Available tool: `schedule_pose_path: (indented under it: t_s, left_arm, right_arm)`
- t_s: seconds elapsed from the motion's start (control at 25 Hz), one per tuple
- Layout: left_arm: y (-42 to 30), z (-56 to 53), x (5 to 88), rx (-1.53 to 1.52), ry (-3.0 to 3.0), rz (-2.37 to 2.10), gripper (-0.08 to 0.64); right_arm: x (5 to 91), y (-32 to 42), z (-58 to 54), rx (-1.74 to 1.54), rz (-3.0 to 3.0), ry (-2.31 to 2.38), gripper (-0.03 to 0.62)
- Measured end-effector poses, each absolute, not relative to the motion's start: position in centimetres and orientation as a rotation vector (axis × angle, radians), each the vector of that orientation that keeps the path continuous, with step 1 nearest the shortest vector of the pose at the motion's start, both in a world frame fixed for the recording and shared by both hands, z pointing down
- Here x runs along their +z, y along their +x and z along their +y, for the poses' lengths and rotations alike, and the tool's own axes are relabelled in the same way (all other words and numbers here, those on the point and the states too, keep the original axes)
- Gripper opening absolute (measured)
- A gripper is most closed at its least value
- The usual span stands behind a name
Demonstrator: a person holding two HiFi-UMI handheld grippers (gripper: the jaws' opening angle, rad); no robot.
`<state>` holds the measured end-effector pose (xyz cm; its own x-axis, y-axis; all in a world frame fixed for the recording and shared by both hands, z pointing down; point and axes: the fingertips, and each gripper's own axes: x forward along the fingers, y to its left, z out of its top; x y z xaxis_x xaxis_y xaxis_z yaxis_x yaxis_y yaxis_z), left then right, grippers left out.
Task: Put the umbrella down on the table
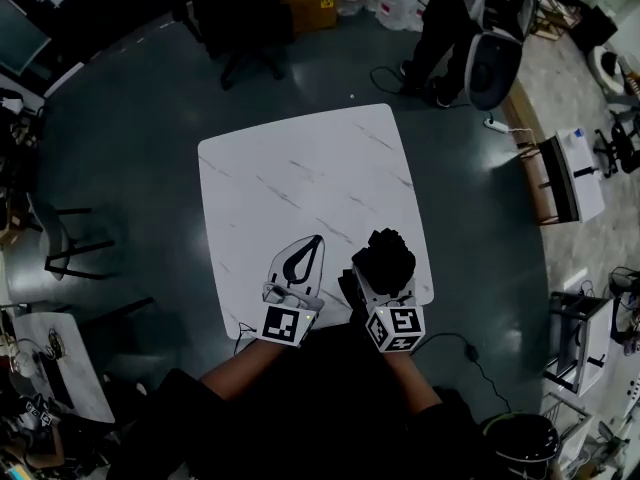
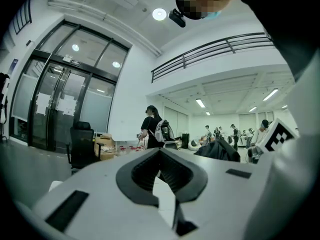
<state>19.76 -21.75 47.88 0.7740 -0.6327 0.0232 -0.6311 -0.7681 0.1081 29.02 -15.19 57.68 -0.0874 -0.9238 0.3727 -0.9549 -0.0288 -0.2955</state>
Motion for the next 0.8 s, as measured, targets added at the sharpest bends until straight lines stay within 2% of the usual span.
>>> schedule_pose_path:
  t_s: [0.8]
  left_arm:
    - [18.5, -26.6, 50.3, 0.078, 2.749, -1.201, 0.007]
  right_arm:
    - [73.9, 29.3, -22.5, 1.088, -2.019, 1.704, 0.337]
